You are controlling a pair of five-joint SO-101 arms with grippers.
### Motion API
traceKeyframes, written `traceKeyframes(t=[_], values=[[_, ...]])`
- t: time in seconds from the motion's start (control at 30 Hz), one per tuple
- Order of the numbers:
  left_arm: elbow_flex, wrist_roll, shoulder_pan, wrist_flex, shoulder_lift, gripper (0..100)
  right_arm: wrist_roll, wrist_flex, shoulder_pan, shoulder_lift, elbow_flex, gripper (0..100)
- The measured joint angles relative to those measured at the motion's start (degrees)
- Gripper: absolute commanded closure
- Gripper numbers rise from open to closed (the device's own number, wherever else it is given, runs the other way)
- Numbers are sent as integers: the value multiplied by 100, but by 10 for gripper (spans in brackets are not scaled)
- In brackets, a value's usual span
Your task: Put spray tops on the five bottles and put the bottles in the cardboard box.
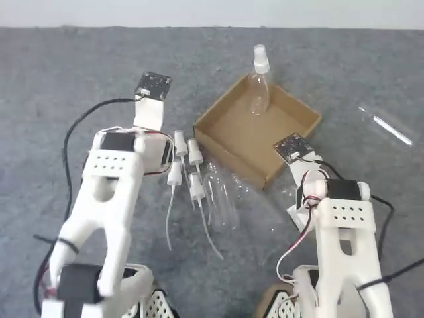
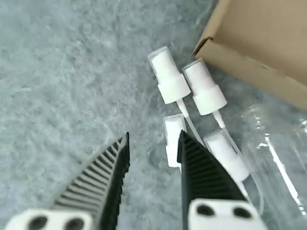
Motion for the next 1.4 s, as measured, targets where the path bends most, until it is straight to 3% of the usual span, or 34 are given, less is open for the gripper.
traceKeyframes(t=[0.23, 0.37, 0.6, 0.77, 1.13, 1.4], values=[[105, 0, -9, 0, -343, 849, -18, 97, 18, 0, 0, 775], [105, 18, -9, 9, -369, 849, -185, 114, 404, 0, -26, 776], [211, 149, -9, 9, -404, 849, -1354, 378, 633, 62, -1257, 777], [651, 185, 9, -202, -413, 849, -2479, 492, 62, 343, -2347, 775], [1037, 202, 0, -527, -413, 849, -4668, 0, -633, 2954, -3789, 778], [1037, 202, 0, -527, -413, 849, -5055, -545, -615, 3974, -4079, 778]])
